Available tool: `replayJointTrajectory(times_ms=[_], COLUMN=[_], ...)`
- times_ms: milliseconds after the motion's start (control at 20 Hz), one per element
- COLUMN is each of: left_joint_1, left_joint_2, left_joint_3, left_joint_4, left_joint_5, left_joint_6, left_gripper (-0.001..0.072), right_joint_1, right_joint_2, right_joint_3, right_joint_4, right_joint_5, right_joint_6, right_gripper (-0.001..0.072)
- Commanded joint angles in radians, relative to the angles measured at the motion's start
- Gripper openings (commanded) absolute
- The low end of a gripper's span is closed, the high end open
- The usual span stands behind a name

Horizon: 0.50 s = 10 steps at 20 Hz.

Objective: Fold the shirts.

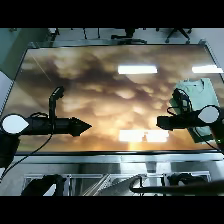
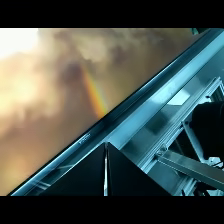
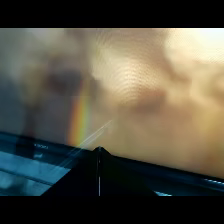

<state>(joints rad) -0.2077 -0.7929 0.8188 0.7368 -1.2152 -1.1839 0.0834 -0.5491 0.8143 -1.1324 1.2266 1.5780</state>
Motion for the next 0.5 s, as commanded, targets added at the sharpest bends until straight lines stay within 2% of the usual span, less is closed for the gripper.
replayJointTrajectory(times_ms=[0, 450], left_joint_1=[-0.003, -0.003], left_joint_2=[0.056, 0.072], left_joint_3=[-0.041, -0.041], left_joint_4=[0.004, 0.003], left_joint_5=[0.041, 0.033], left_joint_6=[0.002, -0.002], left_gripper=[0.0014, 0.0014], right_joint_1=[0.007, 0.007], right_joint_2=[0.006, 0.006], right_joint_3=[-0.021, -0.021], right_joint_4=[0.029, 0.029], right_joint_5=[-0.004, -0.003], right_joint_6=[0.000, 0.000], right_gripper=[0.0017, 0.0018])
